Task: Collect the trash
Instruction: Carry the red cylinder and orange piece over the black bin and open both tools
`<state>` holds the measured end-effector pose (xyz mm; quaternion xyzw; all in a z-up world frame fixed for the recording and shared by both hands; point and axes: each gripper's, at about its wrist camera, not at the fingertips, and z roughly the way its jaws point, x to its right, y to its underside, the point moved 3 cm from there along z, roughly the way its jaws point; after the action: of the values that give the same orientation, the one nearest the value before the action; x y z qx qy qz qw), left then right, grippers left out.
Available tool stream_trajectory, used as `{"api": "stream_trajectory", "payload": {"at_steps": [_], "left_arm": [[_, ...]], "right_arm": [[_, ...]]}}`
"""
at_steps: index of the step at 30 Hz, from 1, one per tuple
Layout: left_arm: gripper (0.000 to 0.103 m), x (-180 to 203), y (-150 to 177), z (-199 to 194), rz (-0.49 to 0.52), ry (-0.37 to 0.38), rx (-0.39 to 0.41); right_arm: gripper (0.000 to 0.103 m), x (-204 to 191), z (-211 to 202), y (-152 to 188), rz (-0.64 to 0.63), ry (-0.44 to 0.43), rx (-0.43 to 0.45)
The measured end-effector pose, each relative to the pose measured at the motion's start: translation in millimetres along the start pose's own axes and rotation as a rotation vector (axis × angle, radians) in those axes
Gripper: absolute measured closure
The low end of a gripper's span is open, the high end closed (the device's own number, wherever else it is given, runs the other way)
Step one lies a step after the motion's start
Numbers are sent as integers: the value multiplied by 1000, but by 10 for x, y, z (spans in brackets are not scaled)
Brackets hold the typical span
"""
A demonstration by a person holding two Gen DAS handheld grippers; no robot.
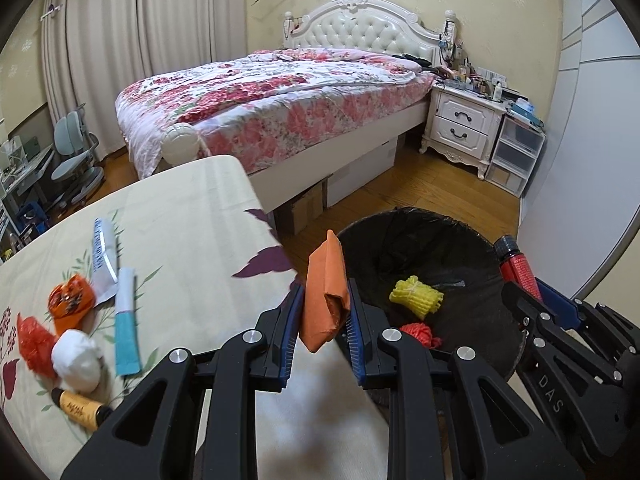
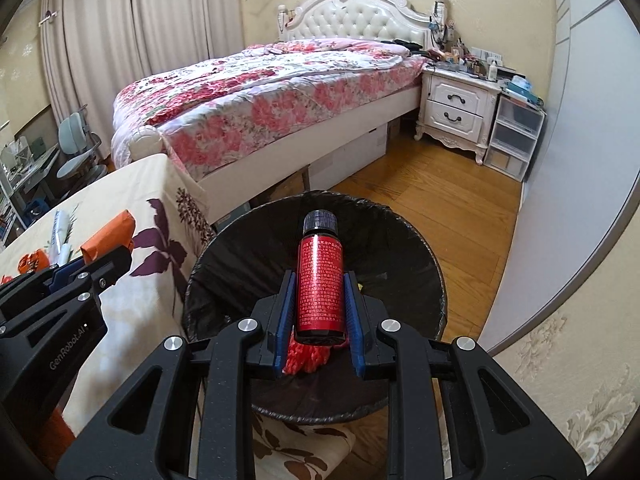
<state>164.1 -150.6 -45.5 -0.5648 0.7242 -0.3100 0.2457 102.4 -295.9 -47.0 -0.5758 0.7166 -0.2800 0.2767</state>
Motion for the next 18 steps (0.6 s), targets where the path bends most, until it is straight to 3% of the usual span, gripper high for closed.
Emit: {"api": "stream_trajectory", "payload": {"at_steps": [13,15,17,18], "left_arm": [[77,169,-47,355,57,7,-51],[70,180,-36,378,63,5,-60],[45,168,-37,359,60,-6,-55],[37,149,-43,339,55,-11,-46]], "right_arm": [[80,161,278,-20,33,16,-38],[79,163,289,-10,31,18,-40],[78,163,290,-21,34,25,-35],[77,169,291,-17,35,28,-34]]}}
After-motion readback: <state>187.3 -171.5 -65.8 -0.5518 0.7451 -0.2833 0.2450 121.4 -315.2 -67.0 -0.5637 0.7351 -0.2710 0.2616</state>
